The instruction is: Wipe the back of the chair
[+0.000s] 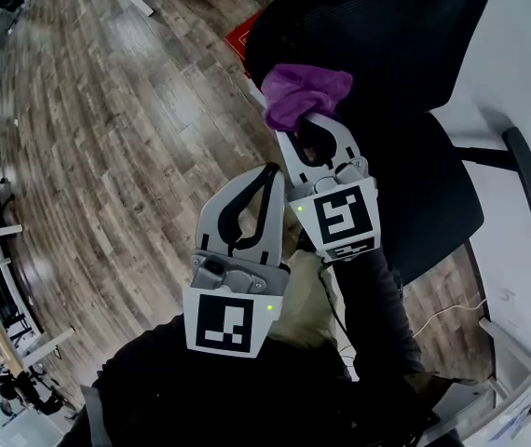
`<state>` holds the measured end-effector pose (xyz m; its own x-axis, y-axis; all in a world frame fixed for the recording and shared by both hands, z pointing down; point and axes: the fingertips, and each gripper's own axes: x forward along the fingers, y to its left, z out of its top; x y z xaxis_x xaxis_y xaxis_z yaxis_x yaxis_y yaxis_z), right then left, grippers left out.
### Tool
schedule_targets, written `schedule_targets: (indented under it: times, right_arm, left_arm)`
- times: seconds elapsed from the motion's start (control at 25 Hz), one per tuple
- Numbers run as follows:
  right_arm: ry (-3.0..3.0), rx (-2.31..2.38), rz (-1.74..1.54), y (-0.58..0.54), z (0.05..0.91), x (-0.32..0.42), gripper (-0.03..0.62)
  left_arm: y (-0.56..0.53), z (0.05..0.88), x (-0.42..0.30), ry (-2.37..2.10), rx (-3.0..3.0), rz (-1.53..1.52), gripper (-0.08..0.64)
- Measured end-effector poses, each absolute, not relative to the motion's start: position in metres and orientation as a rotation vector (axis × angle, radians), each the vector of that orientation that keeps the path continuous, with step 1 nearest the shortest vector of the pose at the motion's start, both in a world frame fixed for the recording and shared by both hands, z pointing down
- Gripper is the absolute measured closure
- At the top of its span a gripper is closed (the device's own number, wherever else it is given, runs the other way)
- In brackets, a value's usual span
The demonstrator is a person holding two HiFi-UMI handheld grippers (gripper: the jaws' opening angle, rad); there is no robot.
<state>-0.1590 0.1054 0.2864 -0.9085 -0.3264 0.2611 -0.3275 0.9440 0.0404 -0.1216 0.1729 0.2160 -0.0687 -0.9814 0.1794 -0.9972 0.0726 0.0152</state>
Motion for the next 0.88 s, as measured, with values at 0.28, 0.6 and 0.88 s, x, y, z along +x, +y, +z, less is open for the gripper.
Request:
schedule_targets:
  times: [0.28,0.6,0.88]
  right_arm:
    - [-2.843,0.47,0.016,0.097,0.286,-0.157,0.546]
    - [-2.839,0.501,0.034,0.074,0.288,-0.149,0.546]
    - [-2.834,0.519,0.047,0.054,0.289,-0.139,0.546]
  left_arm:
    - [0.161,0.217,-0.119,-2.186,2.045,0.177,0.551]
    - [0.144,0.22,-0.115,-2.171,2.055,0.194,0.551]
    - [0.127,0.22,-0.106,-2.158,2.062,0.209,0.551]
